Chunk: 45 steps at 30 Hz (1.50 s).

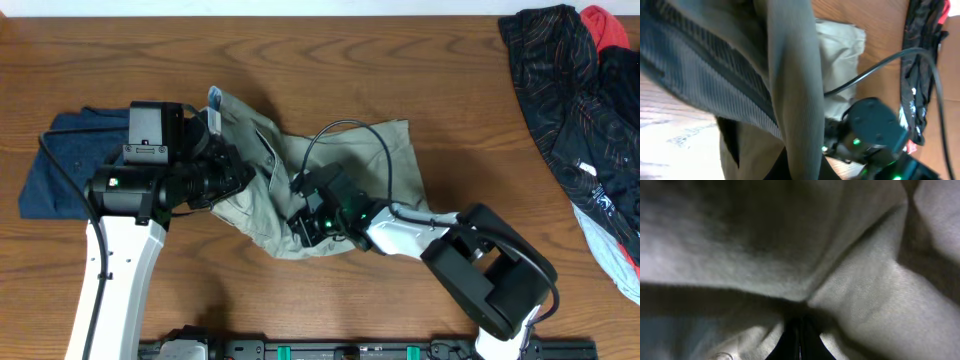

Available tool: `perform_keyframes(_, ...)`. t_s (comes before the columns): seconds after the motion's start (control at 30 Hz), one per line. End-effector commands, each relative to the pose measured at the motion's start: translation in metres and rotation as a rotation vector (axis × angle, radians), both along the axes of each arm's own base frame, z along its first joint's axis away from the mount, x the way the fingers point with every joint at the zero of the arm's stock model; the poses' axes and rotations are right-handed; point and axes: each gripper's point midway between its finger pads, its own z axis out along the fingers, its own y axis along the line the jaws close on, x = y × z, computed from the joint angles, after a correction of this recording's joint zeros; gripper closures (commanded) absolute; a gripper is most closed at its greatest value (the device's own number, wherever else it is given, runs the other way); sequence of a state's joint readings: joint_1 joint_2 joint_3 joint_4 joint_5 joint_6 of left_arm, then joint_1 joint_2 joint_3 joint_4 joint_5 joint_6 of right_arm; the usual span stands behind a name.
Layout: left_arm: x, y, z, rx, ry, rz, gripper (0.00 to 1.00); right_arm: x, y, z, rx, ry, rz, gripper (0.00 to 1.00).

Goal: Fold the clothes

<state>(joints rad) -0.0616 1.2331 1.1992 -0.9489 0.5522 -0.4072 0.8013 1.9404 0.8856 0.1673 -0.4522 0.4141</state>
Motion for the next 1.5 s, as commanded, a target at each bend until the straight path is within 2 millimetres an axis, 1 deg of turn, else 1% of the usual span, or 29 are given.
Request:
perform_keyframes(0.0,0.003,-0.006,0.013,-0.047,-0.026,-0.006,0.94,-0.009,-0.001,-0.01,-0.024,0.019,0.023,0.99)
perform_keyframes(0.07,0.003,-0.005,0.012,-0.042,-0.026,-0.004,0.94,0.0,-0.004,0.004,-0.008,-0.017,0.02,0.99)
perform_keyframes(0.13,0.003,-0.005,0.011,-0.039,-0.025,-0.003,0.94,0.012,-0.012,0.024,0.009,-0.062,0.008,0.98)
perform_keyframes(0.2,0.003,-0.003,0.01,-0.026,-0.024,0.005,0.94,0.026,-0.024,0.048,0.027,-0.096,-0.026,0.94)
perform_keyframes(0.27,0.004,0.001,0.008,-0.007,-0.021,0.016,0.94,0.04,-0.04,0.074,0.045,-0.135,-0.067,0.91)
perform_keyframes(0.33,0.004,0.003,0.006,0.007,-0.018,0.024,0.94,0.055,-0.064,0.1,0.053,-0.179,-0.114,0.9)
perform_keyframes(0.4,0.003,0.003,0.006,0.008,-0.016,0.024,0.94,0.065,-0.09,0.117,0.036,-0.218,-0.155,0.88)
perform_keyframes(0.47,0.004,0.003,0.006,0.008,-0.016,0.024,0.94,0.074,-0.122,0.123,-0.023,-0.23,-0.229,0.87)
perform_keyframes(0.5,0.004,0.003,0.006,0.008,-0.016,0.024,0.94,0.078,-0.141,0.121,-0.071,-0.225,-0.276,0.87)
perform_keyframes(0.57,0.004,0.003,0.006,0.007,-0.016,0.024,0.94,0.081,-0.177,0.109,-0.178,-0.198,-0.357,0.88)
perform_keyframes(0.63,0.003,0.002,0.006,0.007,-0.016,0.019,0.94,0.08,-0.215,0.091,-0.304,-0.139,-0.443,0.91)
perform_keyframes(0.67,0.003,0.001,0.006,0.007,-0.016,0.015,0.94,0.078,-0.23,0.082,-0.355,-0.109,-0.475,0.94)
perform_keyframes(0.73,0.002,-0.002,0.006,0.007,-0.015,0.008,0.94,0.072,-0.253,0.068,-0.43,-0.053,-0.518,0.96)
perform_keyframes(0.8,0.002,-0.005,0.004,0.007,-0.011,-0.004,0.94,0.067,-0.265,0.054,-0.472,0.005,-0.535,0.97)
perform_keyframes(0.93,0.004,-0.015,-0.002,0.0,0.016,-0.02,0.94,0.06,-0.269,0.027,-0.518,0.08,-0.52,0.99)
perform_keyframes(1.07,0.008,-0.027,-0.009,-0.01,0.042,-0.033,0.94,0.052,-0.27,0.0,-0.56,0.157,-0.499,0.99)
perform_keyframes(1.23,0.019,-0.052,-0.016,-0.058,0.074,-0.011,0.94,0.035,-0.268,-0.034,-0.613,0.265,-0.469,0.99)
perform_keyframes(1.27,0.021,-0.056,-0.016,-0.065,0.077,-0.008,0.94,0.032,-0.267,-0.037,-0.616,0.28,-0.47,0.99)
perform_keyframes(1.33,0.026,-0.07,-0.017,-0.088,0.075,-0.013,0.94,0.026,-0.261,-0.044,-0.604,0.32,-0.457,0.99)
perform_keyframes(1.47,0.032,-0.102,-0.024,-0.116,0.074,-0.05,0.94,0.02,-0.251,-0.047,-0.579,0.347,-0.43,0.99)
